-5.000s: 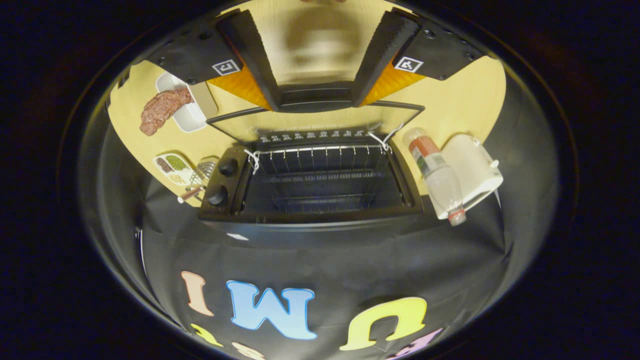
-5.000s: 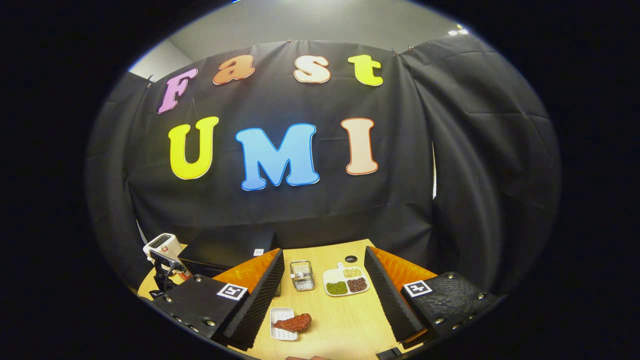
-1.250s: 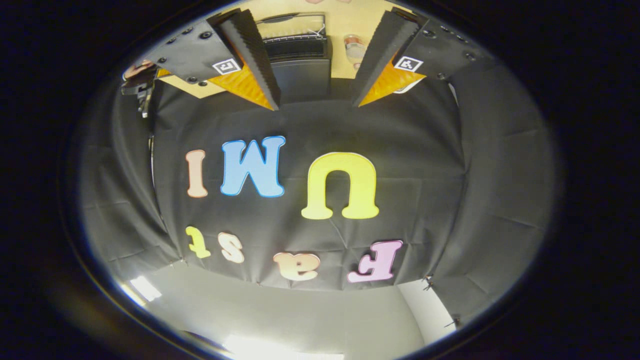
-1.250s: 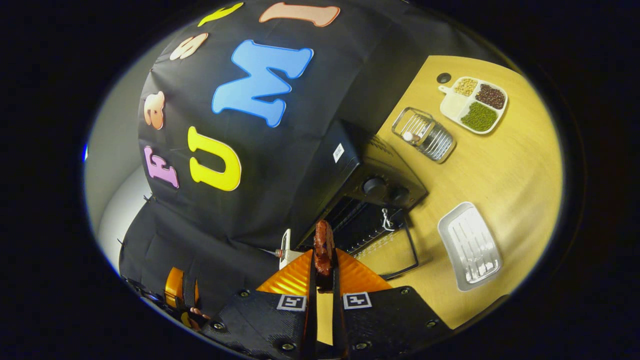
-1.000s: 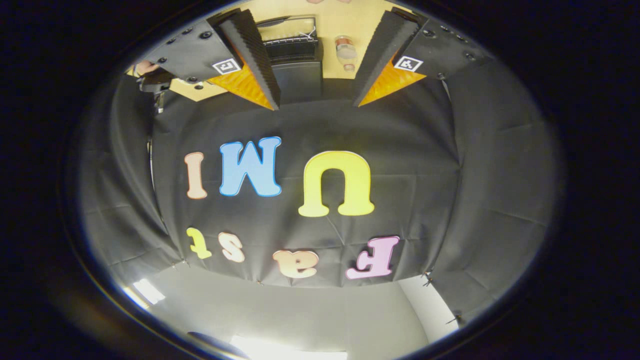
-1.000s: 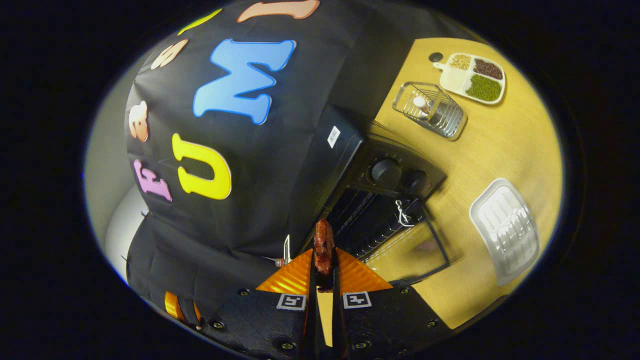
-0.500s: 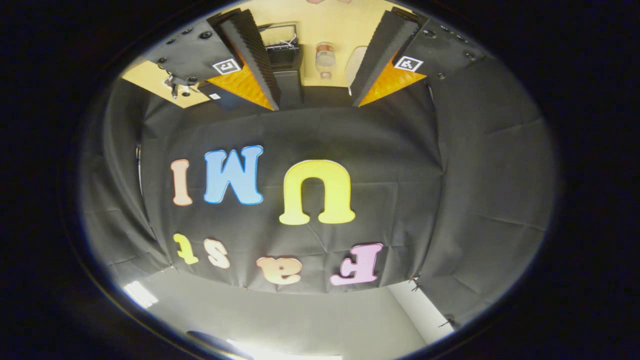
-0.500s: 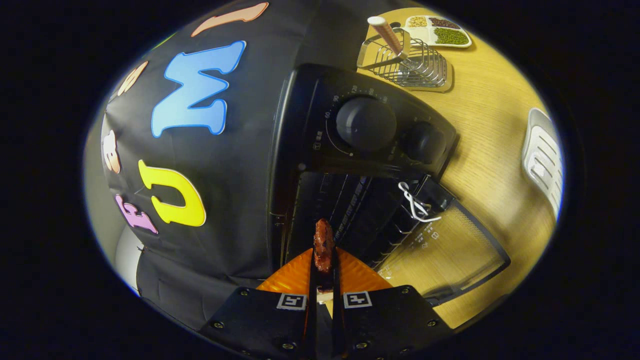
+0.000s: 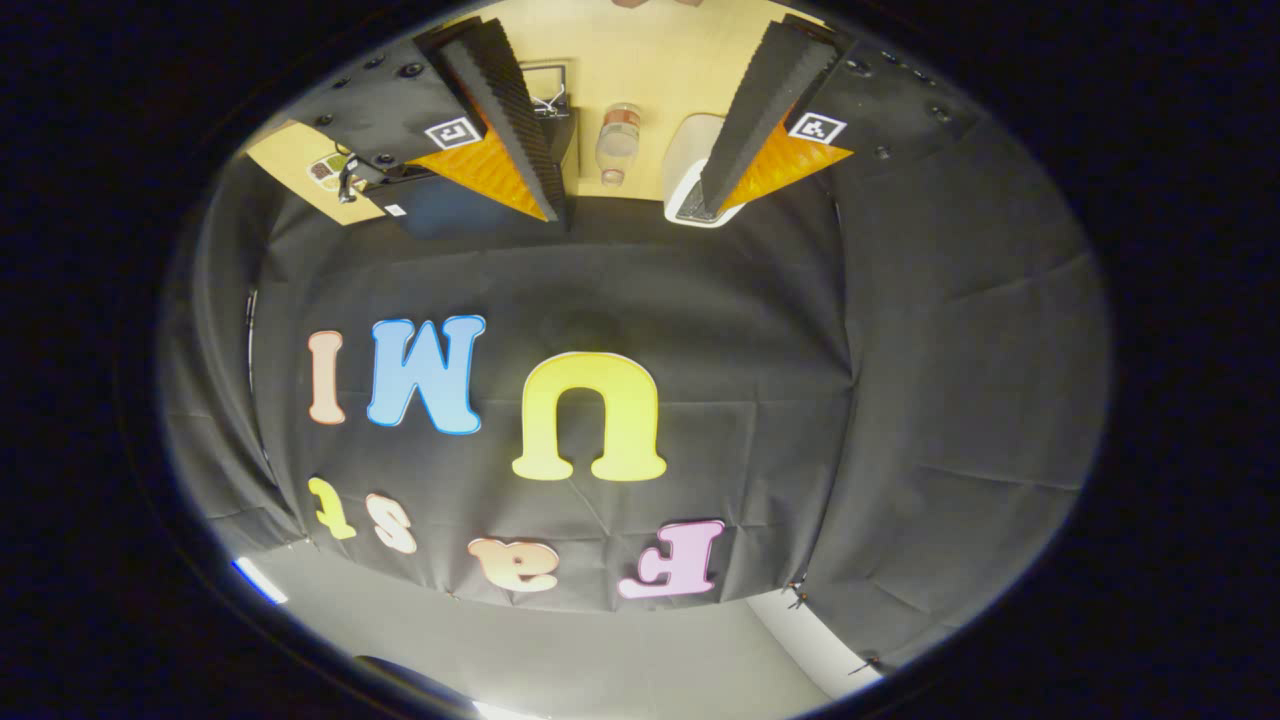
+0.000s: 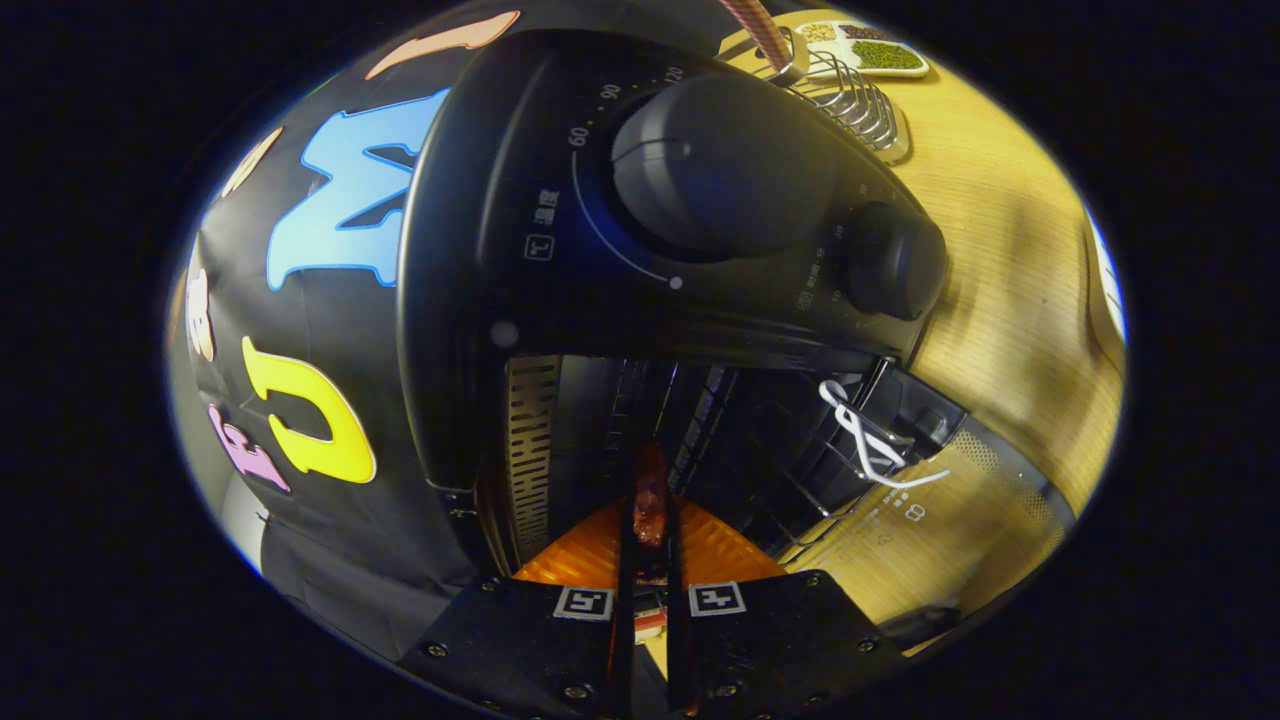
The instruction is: Open the electric oven with the left hand, put the food in, and close the electric oven.
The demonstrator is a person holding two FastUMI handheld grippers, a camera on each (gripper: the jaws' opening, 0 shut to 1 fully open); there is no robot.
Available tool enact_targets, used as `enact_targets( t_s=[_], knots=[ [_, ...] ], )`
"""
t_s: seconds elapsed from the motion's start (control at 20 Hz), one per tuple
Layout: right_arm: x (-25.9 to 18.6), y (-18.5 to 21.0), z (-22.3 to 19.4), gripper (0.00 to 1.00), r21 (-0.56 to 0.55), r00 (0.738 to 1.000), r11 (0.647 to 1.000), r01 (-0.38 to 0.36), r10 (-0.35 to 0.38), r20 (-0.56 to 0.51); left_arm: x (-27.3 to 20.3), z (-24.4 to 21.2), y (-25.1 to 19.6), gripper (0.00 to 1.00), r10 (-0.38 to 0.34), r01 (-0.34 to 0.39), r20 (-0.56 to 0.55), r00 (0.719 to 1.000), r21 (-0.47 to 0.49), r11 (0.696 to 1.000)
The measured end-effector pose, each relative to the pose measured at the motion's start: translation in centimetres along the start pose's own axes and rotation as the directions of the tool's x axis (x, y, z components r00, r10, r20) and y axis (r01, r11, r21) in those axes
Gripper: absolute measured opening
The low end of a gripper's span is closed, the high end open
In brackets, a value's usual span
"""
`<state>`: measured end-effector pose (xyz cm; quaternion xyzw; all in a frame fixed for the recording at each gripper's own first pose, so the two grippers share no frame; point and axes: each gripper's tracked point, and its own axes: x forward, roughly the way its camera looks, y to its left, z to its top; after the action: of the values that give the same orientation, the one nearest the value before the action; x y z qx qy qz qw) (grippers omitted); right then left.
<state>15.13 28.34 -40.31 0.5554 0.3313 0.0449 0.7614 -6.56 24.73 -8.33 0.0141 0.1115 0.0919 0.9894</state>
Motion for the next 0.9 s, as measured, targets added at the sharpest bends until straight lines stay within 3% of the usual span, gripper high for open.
enact_targets(
  t_s=[0.15, 0.25, 0.4, 0.5, 0.6, 0.7, 0.75, 0.8, 0.9],
  knots=[
    [0.1, -1.4, 0.7, 0.21, -0.089, 0.993, 0.989, 0.116, -0.115, 0.023, 0.5, -0.3, -0.9, 0.96, -0.026, 0.026, -0.005, 1.000, 0.000, 1.000],
    [-0.1, -1.8, 0.5, 0.35, -0.165, 0.987, 0.973, 0.159, -0.157, 0.022, 0.8, -0.4, -1.6, 0.99, -0.044, 0.044, -0.003, 0.999, -0.004, 0.999],
    [-1.2, -1.0, -0.3, 0.69, -0.285, 0.985, 0.944, 0.166, -0.173, 0.001, 1.1, -0.5, -2.5, 0.99, -0.071, 0.071, -0.002, 0.997, -0.018, 0.997],
    [-2.6, -0.9, -1.1, 0.87, -0.383, 0.980, 0.906, 0.182, -0.198, -0.003, 1.3, -0.8, -3.4, 0.99, -0.091, 0.091, -0.005, 0.996, -0.033, 0.995],
    [-4.1, -1.3, -0.7, 0.96, -0.504, 0.974, 0.838, 0.209, -0.225, 0.030, 1.7, -1.0, -4.4, 0.99, -0.108, 0.108, -0.006, 0.994, -0.044, 0.993],
    [-6.6, -0.4, -0.8, 0.97, -0.604, 0.977, 0.772, 0.196, -0.207, 0.052, 1.9, -1.2, -5.5, 0.99, -0.122, 0.122, -0.001, 0.993, -0.049, 0.991],
    [-8.1, 0.2, -0.6, 0.87, -0.668, 0.980, 0.721, 0.184, -0.189, 0.066, 2.1, -1.2, -6.2, 0.99, -0.129, 0.129, 0.000, 0.992, -0.054, 0.990],
    [-9.8, 0.8, -0.3, 0.97, -0.733, 0.982, 0.656, 0.178, -0.170, 0.086, 2.3, -1.4, -6.9, 0.99, -0.135, 0.135, -0.001, 0.991, -0.060, 0.989],
    [-13.5, 3.0, 0.5, 0.97, -0.827, 0.988, 0.541, 0.153, -0.100, 0.117, 2.7, -1.6, -8.5, 0.98, -0.160, 0.160, -0.009, 0.987, -0.061, 0.985]
  ],
)
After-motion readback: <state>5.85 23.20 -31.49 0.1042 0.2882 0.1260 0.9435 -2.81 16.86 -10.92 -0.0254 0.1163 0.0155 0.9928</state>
